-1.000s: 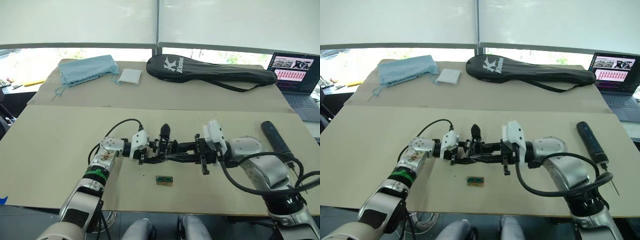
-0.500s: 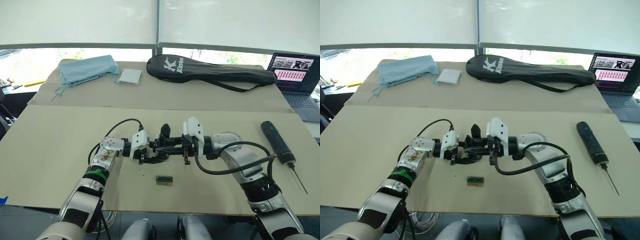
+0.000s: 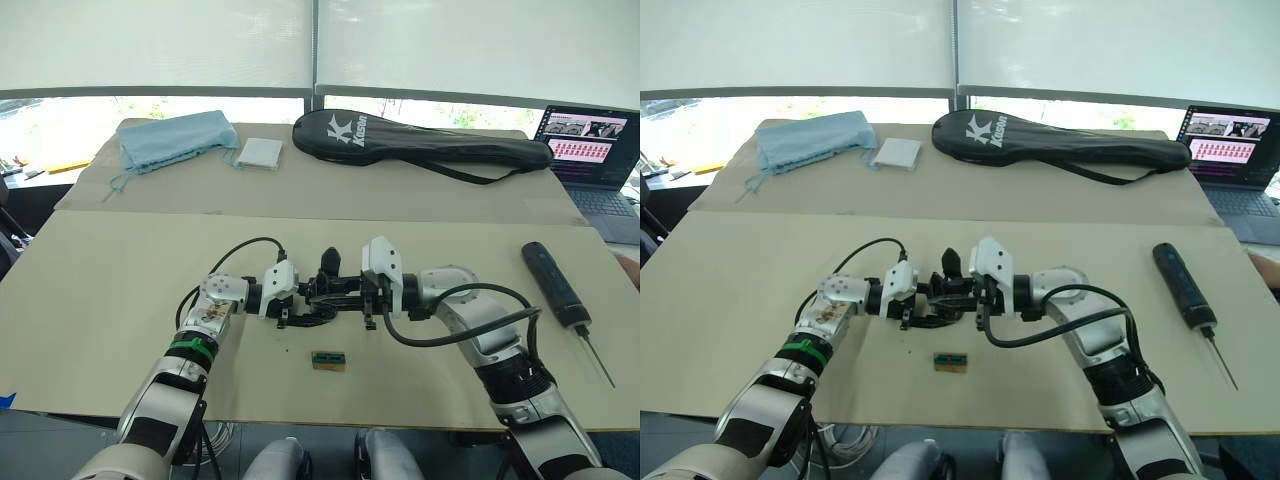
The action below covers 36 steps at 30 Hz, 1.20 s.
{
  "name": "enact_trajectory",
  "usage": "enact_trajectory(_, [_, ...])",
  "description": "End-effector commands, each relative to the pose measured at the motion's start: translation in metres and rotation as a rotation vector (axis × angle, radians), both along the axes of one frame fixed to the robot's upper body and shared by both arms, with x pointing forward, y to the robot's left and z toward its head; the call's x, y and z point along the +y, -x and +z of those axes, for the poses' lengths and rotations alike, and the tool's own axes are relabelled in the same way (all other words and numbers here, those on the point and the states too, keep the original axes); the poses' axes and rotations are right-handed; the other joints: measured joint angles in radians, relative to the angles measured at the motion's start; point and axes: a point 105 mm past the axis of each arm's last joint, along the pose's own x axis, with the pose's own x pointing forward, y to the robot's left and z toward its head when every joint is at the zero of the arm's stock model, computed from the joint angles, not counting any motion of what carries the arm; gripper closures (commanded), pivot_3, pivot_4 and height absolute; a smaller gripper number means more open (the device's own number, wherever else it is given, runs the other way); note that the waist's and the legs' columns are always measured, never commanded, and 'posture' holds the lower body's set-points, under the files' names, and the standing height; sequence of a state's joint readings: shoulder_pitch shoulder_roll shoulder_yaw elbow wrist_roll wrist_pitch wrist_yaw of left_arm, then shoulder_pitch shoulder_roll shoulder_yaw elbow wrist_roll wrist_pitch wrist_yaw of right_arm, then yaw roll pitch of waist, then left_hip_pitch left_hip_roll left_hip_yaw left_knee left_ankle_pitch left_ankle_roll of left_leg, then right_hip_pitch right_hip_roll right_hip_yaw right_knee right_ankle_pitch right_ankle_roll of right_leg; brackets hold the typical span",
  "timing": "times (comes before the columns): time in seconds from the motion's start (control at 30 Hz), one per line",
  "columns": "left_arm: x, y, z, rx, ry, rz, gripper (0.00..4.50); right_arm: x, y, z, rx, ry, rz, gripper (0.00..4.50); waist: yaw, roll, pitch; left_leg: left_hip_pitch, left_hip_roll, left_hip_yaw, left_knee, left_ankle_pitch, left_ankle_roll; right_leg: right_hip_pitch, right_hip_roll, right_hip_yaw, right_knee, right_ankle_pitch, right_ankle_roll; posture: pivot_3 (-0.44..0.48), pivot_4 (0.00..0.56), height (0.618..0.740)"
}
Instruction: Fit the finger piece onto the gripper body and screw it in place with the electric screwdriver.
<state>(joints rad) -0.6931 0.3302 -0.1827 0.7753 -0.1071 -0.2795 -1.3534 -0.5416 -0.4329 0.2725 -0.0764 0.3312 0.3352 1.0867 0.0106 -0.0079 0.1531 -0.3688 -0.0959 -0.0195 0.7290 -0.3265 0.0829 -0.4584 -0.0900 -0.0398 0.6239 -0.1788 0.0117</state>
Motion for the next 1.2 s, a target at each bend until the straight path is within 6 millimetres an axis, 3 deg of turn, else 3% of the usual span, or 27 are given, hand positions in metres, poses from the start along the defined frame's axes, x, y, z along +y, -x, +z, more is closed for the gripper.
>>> enact_trajectory(0.03, [0.001, 0.002, -0.008, 0.018, -0.042, 0.005, 2.19, 0.001, 0.003, 0.001, -0.013, 0.015, 0.008, 4.10, 0.000, 0.000, 0.000, 0.000, 0.000, 0.000, 0.000, 0.000, 0.000, 0.000, 0.000, 0.000, 0.000, 0.000, 0.000, 0.000, 0.150, 0.740])
enact_trajectory(0.8, [0.000, 0.004, -0.009, 0.031, -0.035, 0.004, 2.19, -0.005, -0.005, -0.008, 0.054, 0.091, -0.080, 4.10, 0.001, 0.000, -0.001, 0.001, 0.000, 0.000, 0.000, 0.000, 0.000, 0.001, 0.000, 0.000, 0.000, 0.000, 0.000, 0.000, 0.150, 0.740])
enact_trajectory(1.2, [-0.001, 0.005, -0.009, 0.034, -0.032, 0.006, 2.19, -0.007, -0.005, -0.031, 0.160, 0.178, -0.176, 4.11, 0.000, 0.001, -0.006, 0.002, 0.000, 0.000, 0.000, 0.000, 0.000, 0.001, 0.000, 0.001, 0.000, 0.000, 0.000, 0.000, 0.150, 0.740])
